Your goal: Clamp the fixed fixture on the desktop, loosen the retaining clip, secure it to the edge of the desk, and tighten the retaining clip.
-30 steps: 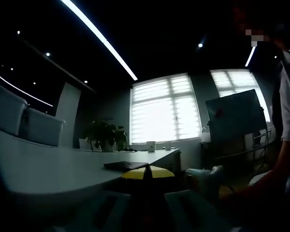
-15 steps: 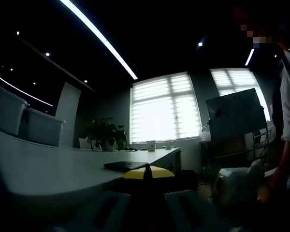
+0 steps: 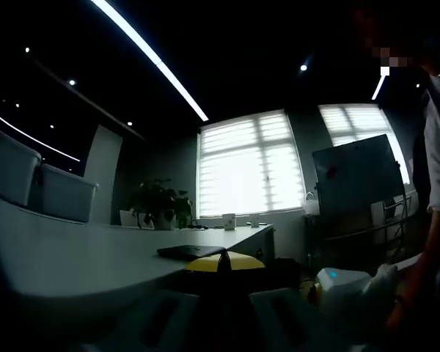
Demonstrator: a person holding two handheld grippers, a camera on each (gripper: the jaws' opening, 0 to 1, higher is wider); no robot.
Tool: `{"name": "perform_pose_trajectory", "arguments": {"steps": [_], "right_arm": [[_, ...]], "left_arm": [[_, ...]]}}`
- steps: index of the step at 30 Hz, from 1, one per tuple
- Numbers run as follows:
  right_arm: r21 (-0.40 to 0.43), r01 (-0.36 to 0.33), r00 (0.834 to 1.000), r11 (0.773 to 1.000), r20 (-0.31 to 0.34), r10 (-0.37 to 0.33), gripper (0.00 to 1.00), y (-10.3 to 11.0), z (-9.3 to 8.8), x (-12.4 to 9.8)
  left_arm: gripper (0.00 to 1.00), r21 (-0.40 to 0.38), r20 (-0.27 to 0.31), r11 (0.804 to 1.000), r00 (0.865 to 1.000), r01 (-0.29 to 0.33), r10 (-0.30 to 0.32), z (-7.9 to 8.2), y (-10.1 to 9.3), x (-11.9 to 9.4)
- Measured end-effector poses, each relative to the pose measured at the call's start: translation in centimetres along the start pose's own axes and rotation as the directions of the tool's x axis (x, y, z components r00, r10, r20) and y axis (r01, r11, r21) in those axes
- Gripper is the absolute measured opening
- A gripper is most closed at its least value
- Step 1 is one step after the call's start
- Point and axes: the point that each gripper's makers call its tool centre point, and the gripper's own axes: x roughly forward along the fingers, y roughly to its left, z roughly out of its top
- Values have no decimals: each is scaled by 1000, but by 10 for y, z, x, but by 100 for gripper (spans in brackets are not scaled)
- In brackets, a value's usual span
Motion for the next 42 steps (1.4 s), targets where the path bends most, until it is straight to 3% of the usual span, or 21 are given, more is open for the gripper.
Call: {"name": "perform_pose_trajectory", "arguments": {"steps": [4, 9, 11, 12, 13, 14, 19, 22, 25, 28, 31, 34, 36, 38, 42], "right_arm": [[5, -62, 998, 998, 6, 62, 26, 2, 1, 1], [22, -234, 972, 972, 40, 233, 26, 8, 1, 4], [29, -316, 948, 948, 51, 314, 26, 11, 1, 3], [32, -369, 928, 929, 59, 367, 26, 12, 2, 3], [32, -384, 922, 923, 61, 382, 26, 13, 2, 3], [51, -454, 891, 890, 57, 451, 26, 17, 1, 3], [6, -575, 818, 818, -2, 575, 25, 22, -2, 3], [-5, -587, 810, 810, 0, 587, 25, 24, -1, 2], [-7, -568, 823, 823, -1, 568, 26, 25, -2, -3], [-9, -456, 889, 890, -47, 456, 34, 11, -14, -3], [21, -348, 936, 937, -53, 348, 50, 5, -20, -12], [86, -201, 979, 976, -23, 203, 50, -7, -18, -19], [11, -94, 995, 996, -28, 94, 47, -11, -15, -26], [-117, -14, 1000, 993, -19, 11, 40, -13, -9, -28], [-102, -23, 1000, 994, -10, 22, 42, 0, -3, -20]], "left_arm": [[1, -1, 2, 1000, 1000, 0, 0, 0, 0, 0], [1, -9, 9, 1000, 1000, 1, -1, 1, 0, 0], [1, -8, 9, 1000, 1000, 2, -1, 1, 0, 0], [1, -8, 8, 1000, 1000, 2, -2, 1, 1, 0], [1, -8, 7, 1000, 1000, 2, -2, 1, 0, 0], [1, -6, 7, 1000, 1000, 4, -4, 1, 0, 0], [1, -4, 4, 1000, 1000, 5, -5, 0, 0, 0], [1, -2, 3, 1000, 1000, 5, -5, 0, 0, 0], [1, -1, 5, 1000, 1000, 3, -3, 0, 0, 0], [1, 1, 5, 1000, 1000, 2, -2, 0, 0, 0], [1, 1, 7, 1000, 1000, 2, -2, 0, 0, -1], [1, 0, 8, 1000, 1000, 2, -2, 0, 0, -1], [1, -2, 7, 1000, 1000, 1, -1, 0, 0, -1], [1, -2, 4, 1000, 1000, 1, -1, 0, 0, -1], [1, 2, -5, 1000, 1000, 1, -1, 0, 0, -1]]}}
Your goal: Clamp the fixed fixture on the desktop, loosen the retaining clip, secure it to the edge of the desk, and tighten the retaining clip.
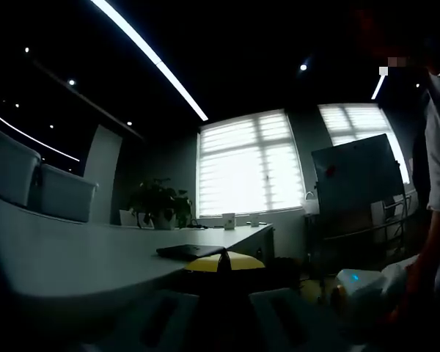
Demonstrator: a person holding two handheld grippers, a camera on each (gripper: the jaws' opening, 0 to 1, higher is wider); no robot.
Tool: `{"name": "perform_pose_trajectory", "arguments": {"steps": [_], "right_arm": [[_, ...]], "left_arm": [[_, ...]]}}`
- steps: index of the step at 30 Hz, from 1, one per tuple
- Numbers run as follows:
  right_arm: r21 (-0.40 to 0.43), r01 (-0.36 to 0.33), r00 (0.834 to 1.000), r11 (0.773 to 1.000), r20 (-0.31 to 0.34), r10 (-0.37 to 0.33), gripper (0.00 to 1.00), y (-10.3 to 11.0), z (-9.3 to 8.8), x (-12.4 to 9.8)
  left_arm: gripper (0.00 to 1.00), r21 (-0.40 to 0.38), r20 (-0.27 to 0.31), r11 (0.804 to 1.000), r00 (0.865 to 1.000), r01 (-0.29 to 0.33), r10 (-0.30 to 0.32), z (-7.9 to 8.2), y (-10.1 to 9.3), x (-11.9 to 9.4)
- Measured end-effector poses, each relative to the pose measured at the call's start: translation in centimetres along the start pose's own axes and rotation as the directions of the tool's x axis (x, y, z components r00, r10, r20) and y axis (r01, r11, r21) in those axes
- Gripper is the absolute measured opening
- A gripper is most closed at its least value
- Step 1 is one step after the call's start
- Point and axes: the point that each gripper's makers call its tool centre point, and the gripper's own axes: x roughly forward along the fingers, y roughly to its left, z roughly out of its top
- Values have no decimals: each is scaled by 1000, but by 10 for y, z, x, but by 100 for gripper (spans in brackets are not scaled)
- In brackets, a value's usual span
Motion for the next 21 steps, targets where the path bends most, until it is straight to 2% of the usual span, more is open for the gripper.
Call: {"name": "perform_pose_trajectory", "arguments": {"steps": [5, 6, 7, 8, 9, 13, 16, 21], "right_arm": [[30, 18, 1000, 999, -5, -18, 41, 2, 2, 12], [34, 25, 1000, 999, 1, -25, 37, 0, 3, 13], [19, 54, 998, 998, 20, -54, 29, -5, 7, 15], [-40, 15, 999, 999, 38, -13, 26, -3, 12, 18], [1, 34, 999, 999, 26, -34, 25, -4, 8, 16], [1, 26, 999, 1000, 32, -26, 25, -5, 7, 14], [1, -11, 999, 1000, 43, 11, 25, 0, 7, 15], [48, -151, 985, 987, 90, 146, 24, 8, 8, 13]], "left_arm": [[1, 2, 1, 1000, 1000, 1, -1, 0, 0, 0], [1, 2, 1, 1000, 1000, 1, -1, 0, 0, 0], [1, 3, 2, 1000, 1000, 1, -1, 0, 0, 0], [1, 3, 2, 1000, 1000, 1, -1, 0, 0, 0], [1, 3, 1, 1000, 1000, 2, -2, 0, 0, 0], [1, 2, 4, 1000, 1000, 2, -2, 0, 0, 0], [1, 2, 4, 1000, 1000, 2, -2, 0, 1, 0], [1, 1, 3, 1000, 1000, 2, -2, 0, 1, 0]]}}
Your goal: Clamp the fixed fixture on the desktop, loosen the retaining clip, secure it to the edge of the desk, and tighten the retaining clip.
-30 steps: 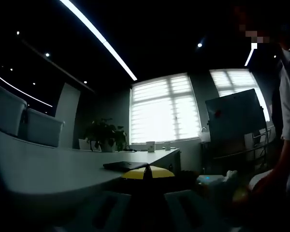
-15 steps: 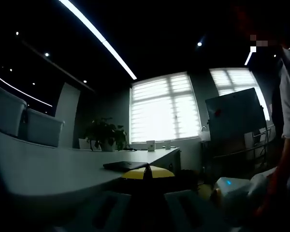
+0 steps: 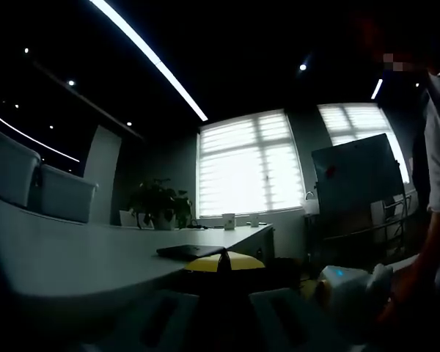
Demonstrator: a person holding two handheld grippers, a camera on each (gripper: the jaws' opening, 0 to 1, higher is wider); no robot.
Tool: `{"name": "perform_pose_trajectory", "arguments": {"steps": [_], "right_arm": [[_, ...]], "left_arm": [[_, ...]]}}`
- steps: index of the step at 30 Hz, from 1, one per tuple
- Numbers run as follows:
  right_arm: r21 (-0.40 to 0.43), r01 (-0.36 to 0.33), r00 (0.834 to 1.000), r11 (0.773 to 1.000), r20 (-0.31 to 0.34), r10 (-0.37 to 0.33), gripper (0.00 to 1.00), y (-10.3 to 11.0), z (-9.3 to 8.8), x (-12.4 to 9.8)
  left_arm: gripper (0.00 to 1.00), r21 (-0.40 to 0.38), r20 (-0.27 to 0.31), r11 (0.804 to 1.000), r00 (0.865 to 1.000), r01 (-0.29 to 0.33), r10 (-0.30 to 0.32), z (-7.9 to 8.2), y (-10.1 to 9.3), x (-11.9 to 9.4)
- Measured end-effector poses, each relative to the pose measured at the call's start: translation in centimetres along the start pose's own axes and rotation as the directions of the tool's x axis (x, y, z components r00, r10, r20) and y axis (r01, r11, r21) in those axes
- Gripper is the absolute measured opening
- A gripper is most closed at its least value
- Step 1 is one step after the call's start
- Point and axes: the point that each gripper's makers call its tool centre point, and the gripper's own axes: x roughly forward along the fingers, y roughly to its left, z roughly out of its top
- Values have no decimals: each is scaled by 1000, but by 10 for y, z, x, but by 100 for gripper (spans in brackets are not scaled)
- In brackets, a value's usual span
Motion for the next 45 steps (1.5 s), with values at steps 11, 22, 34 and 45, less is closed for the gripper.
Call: {"name": "perform_pose_trajectory", "arguments": {"steps": [11, 22, 34, 45], "right_arm": [[109, -375, 927, 921, 22, 375, 24, 5, 0, -1], [118, 29, 994, 993, -105, -16, 42, -17, -40, -25], [36, 119, 993, 992, -31, -118, 48, -4, -1, -18], [-10, 161, 986, 987, -44, -162, 25, -23, -1, 14]], "left_arm": [[1, 1, 2, 1000, 1000, 0, 0, 0, -1, 1], [1, -2, 7, 1000, 1000, 0, 0, -1, -1, 1], [1, 3, -4, 1000, 1000, -1, 2, -1, -1, 1], [1, 3, -4, 1000, 1000, 3, -3, -1, -1, 1]]}}
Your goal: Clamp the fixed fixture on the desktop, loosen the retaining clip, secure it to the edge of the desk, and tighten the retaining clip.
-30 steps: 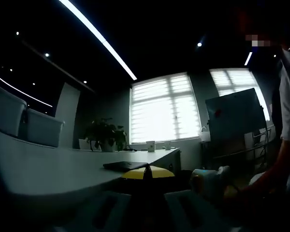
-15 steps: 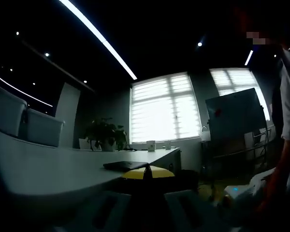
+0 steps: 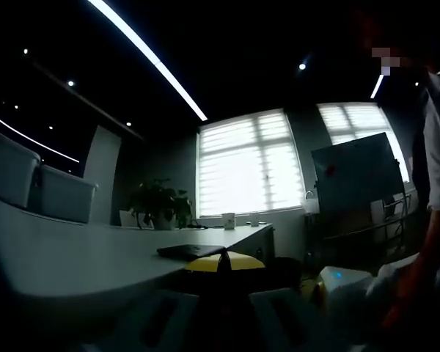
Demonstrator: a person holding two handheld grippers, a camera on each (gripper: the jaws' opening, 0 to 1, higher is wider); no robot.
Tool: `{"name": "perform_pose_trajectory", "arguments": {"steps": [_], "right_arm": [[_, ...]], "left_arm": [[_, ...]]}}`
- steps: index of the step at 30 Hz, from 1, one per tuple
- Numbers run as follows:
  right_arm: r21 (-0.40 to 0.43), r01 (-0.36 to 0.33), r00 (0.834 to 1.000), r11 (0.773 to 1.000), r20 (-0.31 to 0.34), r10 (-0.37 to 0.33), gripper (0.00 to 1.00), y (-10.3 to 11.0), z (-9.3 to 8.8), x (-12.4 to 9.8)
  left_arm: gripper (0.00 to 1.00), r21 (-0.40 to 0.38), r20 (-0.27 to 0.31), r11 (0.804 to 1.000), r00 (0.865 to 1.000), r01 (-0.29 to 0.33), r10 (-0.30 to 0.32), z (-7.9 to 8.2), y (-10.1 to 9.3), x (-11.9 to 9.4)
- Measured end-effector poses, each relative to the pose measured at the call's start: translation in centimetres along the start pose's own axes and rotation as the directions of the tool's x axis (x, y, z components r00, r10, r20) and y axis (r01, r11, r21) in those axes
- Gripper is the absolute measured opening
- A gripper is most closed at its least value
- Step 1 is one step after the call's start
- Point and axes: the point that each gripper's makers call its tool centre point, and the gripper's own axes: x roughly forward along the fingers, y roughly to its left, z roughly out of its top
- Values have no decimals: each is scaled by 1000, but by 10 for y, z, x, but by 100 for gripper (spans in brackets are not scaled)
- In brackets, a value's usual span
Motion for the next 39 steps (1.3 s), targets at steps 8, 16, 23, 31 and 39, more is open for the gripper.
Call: {"name": "perform_pose_trajectory", "arguments": {"steps": [8, 16, 23, 31, 39], "right_arm": [[46, -217, 975, 975, 59, 214, 24, 12, 2, -13], [195, -498, 867, 845, 77, 493, 24, 20, -3, -8], [177, -507, 862, 844, 93, 498, 25, 25, -4, -8], [216, -218, 974, 952, -8, 225, 37, 11, -26, -23], [29, -28, 1000, 999, 7, 28, 43, 9, -3, -33]], "left_arm": [[1, -1, 0, 1000, 1000, 0, 0, 0, 1, 0], [1, -2, 4, 1000, 1000, -1, 1, 0, 1, 1], [1, -2, 5, 1000, 1000, -1, 1, -1, 0, 1], [1, -3, 8, 1000, 1000, -1, 1, 0, 0, 0], [1, -6, 8, 1000, 1000, -3, 3, 0, 1, -1]]}}
